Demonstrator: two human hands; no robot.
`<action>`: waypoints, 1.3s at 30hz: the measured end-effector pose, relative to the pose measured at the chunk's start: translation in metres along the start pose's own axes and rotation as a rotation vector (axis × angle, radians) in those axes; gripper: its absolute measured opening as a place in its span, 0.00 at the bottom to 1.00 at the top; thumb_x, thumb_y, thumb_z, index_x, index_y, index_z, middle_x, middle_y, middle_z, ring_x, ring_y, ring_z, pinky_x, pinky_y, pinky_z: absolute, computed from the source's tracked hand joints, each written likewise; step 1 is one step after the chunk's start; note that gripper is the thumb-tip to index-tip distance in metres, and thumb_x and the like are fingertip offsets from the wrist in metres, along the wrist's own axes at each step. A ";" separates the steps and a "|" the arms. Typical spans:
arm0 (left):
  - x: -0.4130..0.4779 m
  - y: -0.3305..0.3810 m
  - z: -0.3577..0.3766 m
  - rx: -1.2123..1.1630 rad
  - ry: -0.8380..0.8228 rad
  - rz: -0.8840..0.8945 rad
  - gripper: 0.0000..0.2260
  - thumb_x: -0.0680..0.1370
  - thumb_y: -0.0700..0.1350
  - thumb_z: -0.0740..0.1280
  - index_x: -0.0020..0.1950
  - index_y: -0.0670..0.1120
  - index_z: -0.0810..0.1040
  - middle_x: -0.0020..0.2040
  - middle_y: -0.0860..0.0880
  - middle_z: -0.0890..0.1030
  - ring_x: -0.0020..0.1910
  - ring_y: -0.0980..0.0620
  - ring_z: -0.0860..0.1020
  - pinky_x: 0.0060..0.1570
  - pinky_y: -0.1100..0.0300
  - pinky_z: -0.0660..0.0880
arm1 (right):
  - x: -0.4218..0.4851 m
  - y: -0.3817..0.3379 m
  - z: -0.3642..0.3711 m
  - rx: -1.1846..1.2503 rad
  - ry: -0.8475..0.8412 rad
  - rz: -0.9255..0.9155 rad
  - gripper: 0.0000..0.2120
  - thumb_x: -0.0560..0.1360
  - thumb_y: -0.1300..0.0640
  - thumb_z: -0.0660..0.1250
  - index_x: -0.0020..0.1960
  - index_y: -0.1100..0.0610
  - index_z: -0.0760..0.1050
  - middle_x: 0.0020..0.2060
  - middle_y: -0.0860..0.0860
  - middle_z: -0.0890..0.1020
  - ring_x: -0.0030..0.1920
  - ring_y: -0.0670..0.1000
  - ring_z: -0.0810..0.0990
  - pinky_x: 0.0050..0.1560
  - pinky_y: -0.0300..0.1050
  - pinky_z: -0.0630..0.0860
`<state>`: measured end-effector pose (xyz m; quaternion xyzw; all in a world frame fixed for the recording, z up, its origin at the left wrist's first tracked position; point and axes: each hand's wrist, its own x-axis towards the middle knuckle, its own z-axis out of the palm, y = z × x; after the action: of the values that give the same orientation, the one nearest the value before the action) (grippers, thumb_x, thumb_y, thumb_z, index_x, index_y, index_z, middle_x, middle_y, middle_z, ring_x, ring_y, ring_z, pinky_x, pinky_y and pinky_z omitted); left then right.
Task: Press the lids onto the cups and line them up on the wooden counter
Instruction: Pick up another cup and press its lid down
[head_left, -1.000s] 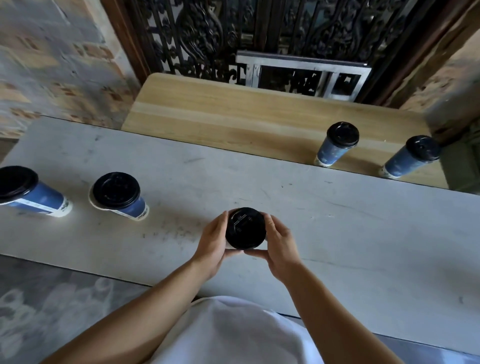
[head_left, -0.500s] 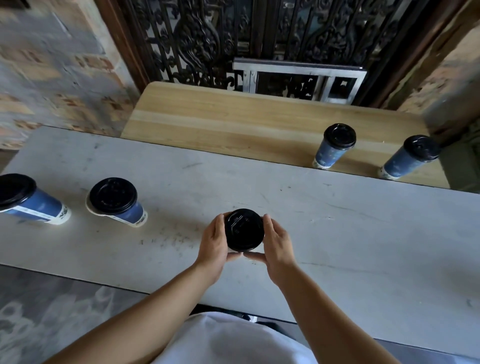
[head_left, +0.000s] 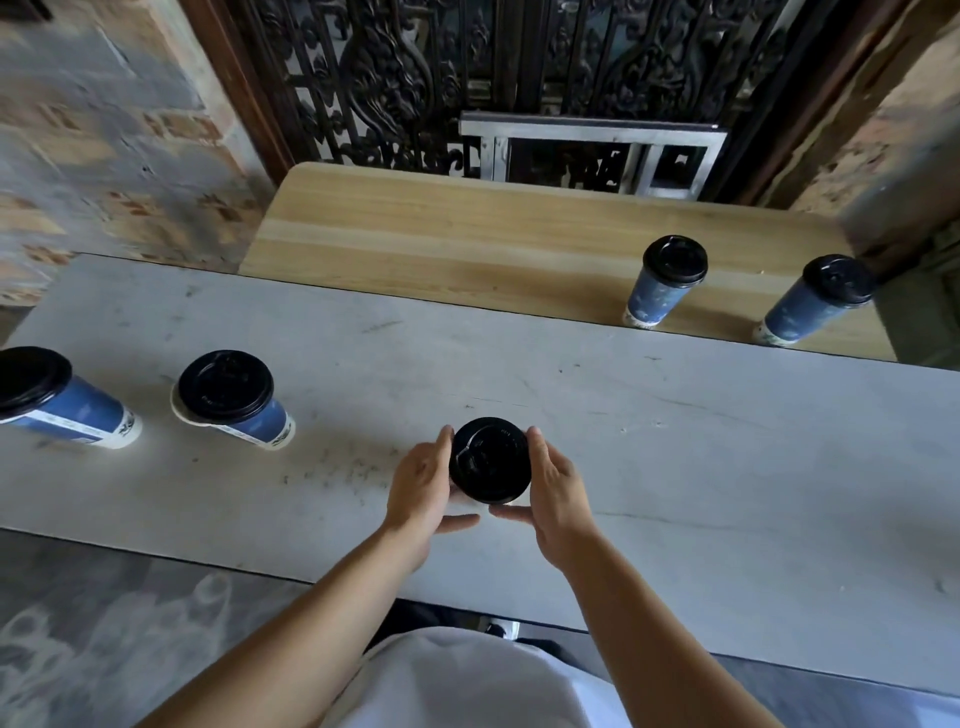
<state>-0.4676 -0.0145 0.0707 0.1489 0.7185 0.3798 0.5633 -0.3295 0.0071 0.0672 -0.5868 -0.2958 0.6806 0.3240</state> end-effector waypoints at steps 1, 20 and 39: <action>0.000 0.001 -0.002 0.033 -0.023 0.039 0.18 0.80 0.63 0.60 0.54 0.50 0.78 0.55 0.49 0.80 0.54 0.50 0.81 0.40 0.47 0.85 | 0.002 -0.001 0.000 -0.016 0.007 -0.010 0.21 0.83 0.42 0.56 0.59 0.54 0.82 0.53 0.51 0.85 0.56 0.54 0.84 0.47 0.60 0.84; -0.004 0.002 0.016 -0.214 0.043 0.077 0.12 0.85 0.47 0.57 0.54 0.46 0.79 0.55 0.46 0.81 0.50 0.51 0.84 0.42 0.47 0.84 | -0.014 0.013 -0.004 0.175 -0.042 -0.074 0.14 0.84 0.52 0.59 0.61 0.53 0.81 0.56 0.48 0.85 0.60 0.42 0.81 0.64 0.48 0.77; 0.003 0.009 0.017 0.018 -0.066 0.224 0.14 0.86 0.50 0.55 0.56 0.51 0.79 0.55 0.53 0.82 0.57 0.52 0.81 0.44 0.40 0.84 | 0.007 0.006 0.000 0.041 0.090 -0.069 0.16 0.85 0.48 0.54 0.58 0.55 0.78 0.54 0.53 0.82 0.58 0.52 0.81 0.48 0.61 0.84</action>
<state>-0.4551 0.0002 0.0735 0.2457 0.6817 0.4289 0.5394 -0.3307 0.0093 0.0581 -0.5994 -0.2870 0.6479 0.3724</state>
